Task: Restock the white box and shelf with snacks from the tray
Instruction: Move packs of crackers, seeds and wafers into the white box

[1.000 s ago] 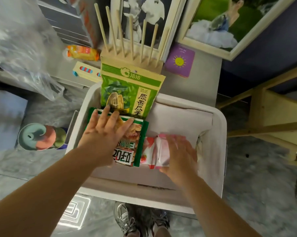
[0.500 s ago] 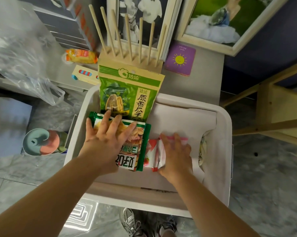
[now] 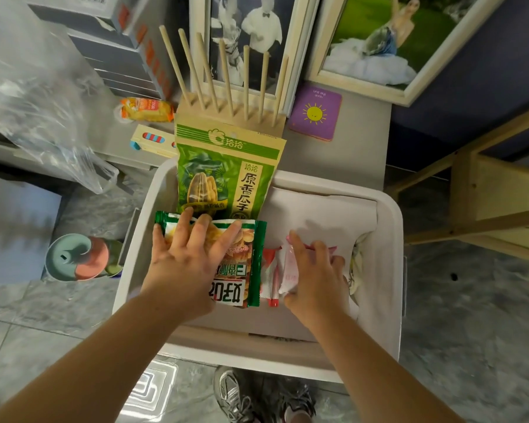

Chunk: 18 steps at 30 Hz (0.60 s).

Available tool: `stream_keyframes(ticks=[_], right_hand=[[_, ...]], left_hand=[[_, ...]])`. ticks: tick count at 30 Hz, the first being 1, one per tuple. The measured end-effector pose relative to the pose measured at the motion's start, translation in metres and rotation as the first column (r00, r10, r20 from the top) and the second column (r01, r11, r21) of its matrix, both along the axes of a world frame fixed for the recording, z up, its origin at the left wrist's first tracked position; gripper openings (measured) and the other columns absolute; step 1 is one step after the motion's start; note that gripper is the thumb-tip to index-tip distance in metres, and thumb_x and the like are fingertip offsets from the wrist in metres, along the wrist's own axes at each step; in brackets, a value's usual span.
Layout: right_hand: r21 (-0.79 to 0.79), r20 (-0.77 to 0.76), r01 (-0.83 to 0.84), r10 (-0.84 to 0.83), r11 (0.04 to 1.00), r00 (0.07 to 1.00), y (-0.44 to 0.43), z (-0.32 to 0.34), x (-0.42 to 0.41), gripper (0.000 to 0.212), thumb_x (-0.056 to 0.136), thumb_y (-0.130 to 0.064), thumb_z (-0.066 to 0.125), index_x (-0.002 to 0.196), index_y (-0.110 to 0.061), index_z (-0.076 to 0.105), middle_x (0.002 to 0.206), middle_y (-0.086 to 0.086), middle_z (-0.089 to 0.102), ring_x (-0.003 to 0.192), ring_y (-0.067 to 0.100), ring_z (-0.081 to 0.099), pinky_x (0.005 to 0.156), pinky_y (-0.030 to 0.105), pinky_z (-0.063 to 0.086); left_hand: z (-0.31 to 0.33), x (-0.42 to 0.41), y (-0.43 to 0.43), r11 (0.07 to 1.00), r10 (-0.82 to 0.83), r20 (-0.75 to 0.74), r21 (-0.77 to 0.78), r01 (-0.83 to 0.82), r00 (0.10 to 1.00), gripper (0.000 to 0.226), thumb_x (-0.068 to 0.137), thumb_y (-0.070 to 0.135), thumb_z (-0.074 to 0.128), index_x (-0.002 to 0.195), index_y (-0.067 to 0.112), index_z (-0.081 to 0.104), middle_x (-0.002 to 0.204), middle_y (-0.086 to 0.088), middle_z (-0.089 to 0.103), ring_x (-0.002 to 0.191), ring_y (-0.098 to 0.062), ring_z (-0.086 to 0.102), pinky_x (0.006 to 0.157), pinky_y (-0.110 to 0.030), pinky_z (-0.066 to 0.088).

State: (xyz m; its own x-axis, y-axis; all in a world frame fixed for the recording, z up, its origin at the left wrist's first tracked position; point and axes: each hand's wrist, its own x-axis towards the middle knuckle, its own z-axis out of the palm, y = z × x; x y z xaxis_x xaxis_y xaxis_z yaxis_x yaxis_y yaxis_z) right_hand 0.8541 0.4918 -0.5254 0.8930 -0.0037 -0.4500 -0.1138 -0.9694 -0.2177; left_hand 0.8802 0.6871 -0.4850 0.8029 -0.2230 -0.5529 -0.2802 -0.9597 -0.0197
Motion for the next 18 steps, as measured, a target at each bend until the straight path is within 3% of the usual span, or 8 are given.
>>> stream_keyframes(ticks=[4, 9, 11, 13, 16, 18], right_hand=[[0.021, 0.046, 0.003, -0.004, 1.0, 0.999, 0.002, 0.033, 0.001, 0.096, 0.078, -0.039, 0.069, 0.139, -0.04, -0.005, 0.139, -0.001, 0.021, 0.122, 0.024, 0.028, 0.093, 0.035, 0.044], [0.071, 0.142, 0.019, -0.029, 0.997, 0.99, 0.004, 0.107, 0.01, 0.098, 0.076, -0.039, 0.071, 0.14, -0.042, -0.004, 0.139, -0.003, 0.023, 0.121, 0.022, 0.029, 0.094, 0.036, 0.044], [0.085, 0.177, 0.008, -0.023, 0.996, 0.984, 0.003, 0.145, 0.012, 0.101, 0.075, -0.036, 0.071, 0.141, -0.043, -0.005, 0.14, -0.002, 0.023, 0.12, 0.022, 0.028, 0.094, 0.037, 0.043], [0.086, 0.206, -0.012, -0.006, 0.996, 0.979, -0.001, 0.188, 0.011, 0.101, 0.076, -0.037, 0.07, 0.141, -0.043, -0.008, 0.142, -0.002, 0.021, 0.123, 0.023, 0.025, 0.097, 0.038, 0.04], [0.087, 0.243, -0.026, 0.004, 0.996, 0.97, -0.01, 0.25, 0.007, 0.098, 0.078, -0.041, 0.067, 0.141, -0.042, -0.008, 0.145, -0.001, 0.018, 0.127, 0.024, 0.022, 0.102, 0.038, 0.036], [0.085, 0.272, -0.033, 0.009, 0.996, 0.962, -0.018, 0.288, 0.003, 0.097, 0.078, -0.041, 0.067, 0.142, -0.042, -0.007, 0.145, -0.002, 0.017, 0.127, 0.024, 0.022, 0.102, 0.038, 0.034]], left_hand=[[0.025, -0.002, -0.003, 0.999, 0.039, 0.03, -0.012, -0.039, 0.999, 0.124, 0.073, 0.047, 0.062, 0.106, 0.037, -0.057, 0.148, -0.012, -0.015, 0.136, -0.036, -0.021, 0.11, -0.06, 0.003], [0.093, -0.002, -0.007, 0.998, 0.052, 0.101, -0.036, -0.049, 0.994, 0.125, 0.072, 0.049, 0.064, 0.11, 0.037, -0.055, 0.148, -0.014, -0.018, 0.136, -0.036, -0.02, 0.11, -0.059, 0.004], [0.125, -0.003, -0.006, 0.998, 0.04, 0.174, -0.048, -0.032, 0.984, 0.13, 0.066, 0.053, 0.067, 0.116, 0.037, -0.051, 0.148, -0.013, -0.011, 0.137, -0.037, -0.014, 0.11, -0.059, 0.009], [0.162, -0.001, -0.011, 0.996, 0.034, 0.285, -0.093, -0.008, 0.958, 0.135, 0.056, 0.054, 0.072, 0.127, 0.038, -0.041, 0.147, -0.015, 0.005, 0.137, -0.039, -0.001, 0.107, -0.062, 0.017], [0.216, -0.001, -0.022, 0.996, 0.007, 0.337, -0.081, 0.021, 0.941, 0.136, 0.051, 0.054, 0.073, 0.133, 0.036, -0.034, 0.145, -0.016, 0.011, 0.136, -0.04, 0.007, 0.104, -0.062, 0.022], [0.248, 0.001, -0.031, 0.996, -0.025, 0.375, -0.071, 0.056, 0.927, 0.141, 0.031, 0.051, 0.08, 0.144, 0.033, -0.003, 0.136, -0.02, 0.034, 0.128, -0.044, 0.027, 0.093, -0.066, 0.034]])
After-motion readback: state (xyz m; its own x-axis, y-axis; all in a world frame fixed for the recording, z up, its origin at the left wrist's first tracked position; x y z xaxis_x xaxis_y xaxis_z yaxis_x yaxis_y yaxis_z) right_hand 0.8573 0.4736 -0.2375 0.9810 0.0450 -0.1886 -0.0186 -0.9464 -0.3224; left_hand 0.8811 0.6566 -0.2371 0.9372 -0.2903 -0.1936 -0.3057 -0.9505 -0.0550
